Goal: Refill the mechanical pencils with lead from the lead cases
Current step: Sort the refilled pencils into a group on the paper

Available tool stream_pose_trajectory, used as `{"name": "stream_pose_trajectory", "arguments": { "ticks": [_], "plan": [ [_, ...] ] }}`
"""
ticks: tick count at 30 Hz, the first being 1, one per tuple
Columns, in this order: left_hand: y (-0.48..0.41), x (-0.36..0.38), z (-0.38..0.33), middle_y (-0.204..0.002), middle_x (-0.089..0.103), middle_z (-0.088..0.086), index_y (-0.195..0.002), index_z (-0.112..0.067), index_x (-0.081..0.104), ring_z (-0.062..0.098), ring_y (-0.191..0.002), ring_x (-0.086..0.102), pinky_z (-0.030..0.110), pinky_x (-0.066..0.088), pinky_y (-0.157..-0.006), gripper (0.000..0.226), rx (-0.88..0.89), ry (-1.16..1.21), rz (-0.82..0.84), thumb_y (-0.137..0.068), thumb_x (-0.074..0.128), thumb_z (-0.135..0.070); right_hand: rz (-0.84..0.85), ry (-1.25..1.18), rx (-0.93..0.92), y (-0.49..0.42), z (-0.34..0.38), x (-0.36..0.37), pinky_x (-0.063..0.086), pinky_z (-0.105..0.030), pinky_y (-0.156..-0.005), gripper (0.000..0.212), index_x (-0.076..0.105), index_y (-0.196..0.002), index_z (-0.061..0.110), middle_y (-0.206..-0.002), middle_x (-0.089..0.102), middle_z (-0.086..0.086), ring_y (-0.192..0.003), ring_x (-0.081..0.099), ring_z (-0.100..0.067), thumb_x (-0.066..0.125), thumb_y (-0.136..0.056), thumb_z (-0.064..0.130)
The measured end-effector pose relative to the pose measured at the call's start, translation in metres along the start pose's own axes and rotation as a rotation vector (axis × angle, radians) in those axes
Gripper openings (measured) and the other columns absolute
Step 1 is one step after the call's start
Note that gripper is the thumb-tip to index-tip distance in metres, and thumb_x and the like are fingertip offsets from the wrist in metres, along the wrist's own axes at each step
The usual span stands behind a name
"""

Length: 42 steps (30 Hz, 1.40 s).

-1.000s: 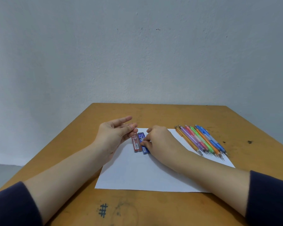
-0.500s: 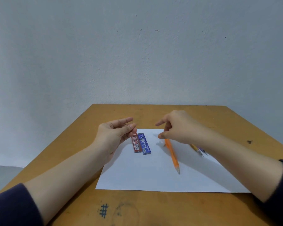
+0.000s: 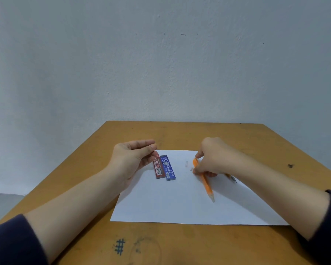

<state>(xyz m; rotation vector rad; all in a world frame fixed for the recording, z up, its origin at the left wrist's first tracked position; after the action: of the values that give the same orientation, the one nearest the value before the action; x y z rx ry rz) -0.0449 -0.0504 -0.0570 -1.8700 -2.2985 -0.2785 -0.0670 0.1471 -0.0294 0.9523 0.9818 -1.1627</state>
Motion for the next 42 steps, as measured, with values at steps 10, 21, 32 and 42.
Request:
{"name": "stream_pose_trajectory", "arguments": {
  "ticks": [10, 21, 32, 42],
  "plan": [
    [-0.001, 0.001, -0.004, -0.071, 0.071, 0.008, -0.086, -0.006, 0.072, 0.012, -0.064, 0.066, 0.016, 0.054, -0.061, 0.009, 0.07, -0.102, 0.011, -0.08, 0.07, 0.0, -0.12, -0.174, 0.027, -0.005, -0.006, -0.008, 0.041, -0.024, -0.057, 0.042, 0.067, -0.11, 0.001, -0.068, 0.058, -0.008, -0.056, 0.053, -0.02, 0.072, -0.071, 0.017],
    [0.003, 0.006, -0.021, -0.073, 0.068, -0.005, -0.082, -0.025, 0.071, 0.001, -0.064, 0.059, 0.015, 0.05, -0.058, 0.016, 0.276, -0.399, 0.008, -0.088, 0.065, -0.011, -0.47, -0.29, -0.356, 0.011, 0.025, -0.034, 0.035, -0.023, -0.054, 0.014, 0.071, -0.089, 0.03, -0.067, 0.057, 0.007, -0.058, 0.048, -0.007, 0.06, -0.085, 0.022],
    [0.003, 0.008, -0.024, -0.08, 0.067, 0.005, -0.081, -0.024, 0.071, 0.012, -0.074, 0.054, 0.012, 0.045, -0.053, 0.017, 0.334, -0.413, 0.025, -0.089, 0.065, -0.01, -0.887, 0.165, -0.617, 0.023, 0.039, -0.032, 0.037, -0.032, -0.062, 0.023, 0.074, -0.092, 0.02, -0.074, 0.059, -0.001, -0.07, 0.059, -0.023, 0.058, -0.077, 0.013],
    [0.007, 0.012, -0.028, -0.077, 0.068, -0.001, -0.08, -0.027, 0.072, 0.007, -0.072, 0.054, 0.012, 0.044, -0.054, 0.019, 0.385, -0.476, 0.052, -0.088, 0.066, -0.01, -0.951, 0.219, -0.683, 0.028, 0.042, -0.031, 0.043, -0.036, -0.065, 0.024, 0.074, -0.094, 0.019, -0.076, 0.059, -0.003, -0.071, 0.058, -0.024, 0.073, -0.075, 0.004]
  ]
}}
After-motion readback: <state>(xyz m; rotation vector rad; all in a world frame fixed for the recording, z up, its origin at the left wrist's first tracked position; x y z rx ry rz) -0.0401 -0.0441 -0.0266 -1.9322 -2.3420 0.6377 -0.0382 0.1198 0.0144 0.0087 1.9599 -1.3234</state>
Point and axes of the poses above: each hand's wrist, its own y-axis away from the middle knuckle, its own x-axis out of the palm, z = x × y, the point moved 9 cm from there along -y, towards the middle knuckle
